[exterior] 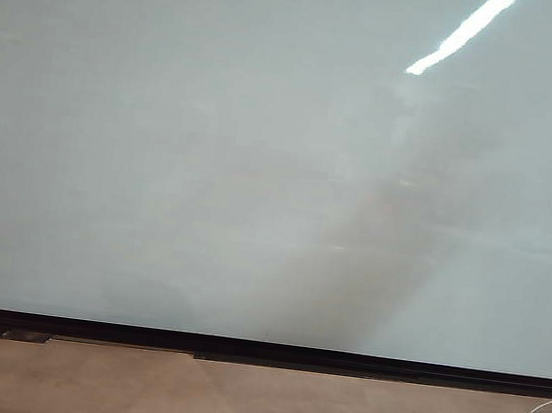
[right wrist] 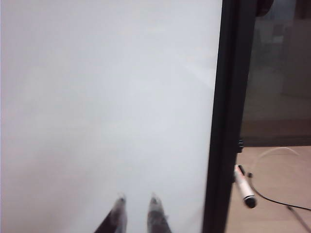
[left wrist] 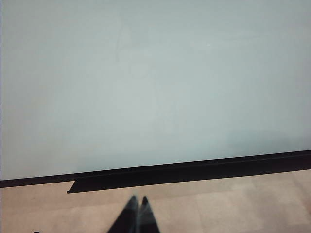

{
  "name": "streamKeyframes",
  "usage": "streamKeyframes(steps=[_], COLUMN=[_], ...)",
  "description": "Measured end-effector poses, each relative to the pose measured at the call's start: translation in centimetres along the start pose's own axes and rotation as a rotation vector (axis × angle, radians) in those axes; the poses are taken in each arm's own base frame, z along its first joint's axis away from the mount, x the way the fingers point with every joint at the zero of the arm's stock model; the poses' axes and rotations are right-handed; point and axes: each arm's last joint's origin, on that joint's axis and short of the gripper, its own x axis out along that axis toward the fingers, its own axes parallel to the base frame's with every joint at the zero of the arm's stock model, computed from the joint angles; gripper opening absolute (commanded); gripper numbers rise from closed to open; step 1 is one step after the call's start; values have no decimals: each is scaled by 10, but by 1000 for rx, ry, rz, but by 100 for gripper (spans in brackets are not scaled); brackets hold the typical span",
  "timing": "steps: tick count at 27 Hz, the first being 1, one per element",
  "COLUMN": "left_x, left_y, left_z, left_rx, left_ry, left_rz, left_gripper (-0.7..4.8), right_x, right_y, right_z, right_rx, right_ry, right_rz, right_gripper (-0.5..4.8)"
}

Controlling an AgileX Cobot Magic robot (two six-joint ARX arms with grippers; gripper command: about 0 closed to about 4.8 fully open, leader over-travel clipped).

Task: Pick up the pen on the shelf to the right of the whiteboard and draw a straight line.

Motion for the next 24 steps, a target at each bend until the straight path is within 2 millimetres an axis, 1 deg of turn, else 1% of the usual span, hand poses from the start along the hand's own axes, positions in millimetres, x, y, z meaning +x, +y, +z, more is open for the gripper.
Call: streamKeyframes(steps=[4,7,8,9,10,11,13,16,17,18,19,20,22,24], left_x=[0,0,0,0,0,0,0,0,0,0,0,0,0,0], left_y=[0,0,0,0,0,0,0,0,0,0,0,0,0,0], left_z=[0,0,0,0,0,0,0,0,0,0,0,0,0,0], left_rx=[0,0,0,0,0,0,0,0,0,0,0,0,0,0], left_ry=[0,0,0,0,0,0,0,0,0,0,0,0,0,0], left_rz=[0,0,0,0,0,0,-1,0,0,0,0,0,0,0], left_gripper=[-5,-5,-5,-5,-5,-5,-5,-5,-5,-5,-5,-5,-5,-5], right_x=[16,31,35,42,44,48,50,55,59,62,67,74,81,88], right_y=[-9,-23,-29,-42,-48,-62,-75,-95,-102,-107,-114,-121,-129,-134], right_z=[13,22,22,20,18,12,8,0,-3,-6,-10,-18,-30,-54], right_rx=[-62,-79,-78,-52,-34,9,25,36,55,70,85,116,152,209], right_ry=[50,77,85,98,102,121,127,123,103,83,57,37,37,85], right_rz=[-67,-115,-117,-103,-92,-68,-54,-19,14,34,49,61,72,75], right_gripper=[63,115,141,159,193,209,248,256,272,303,347,365,372,375])
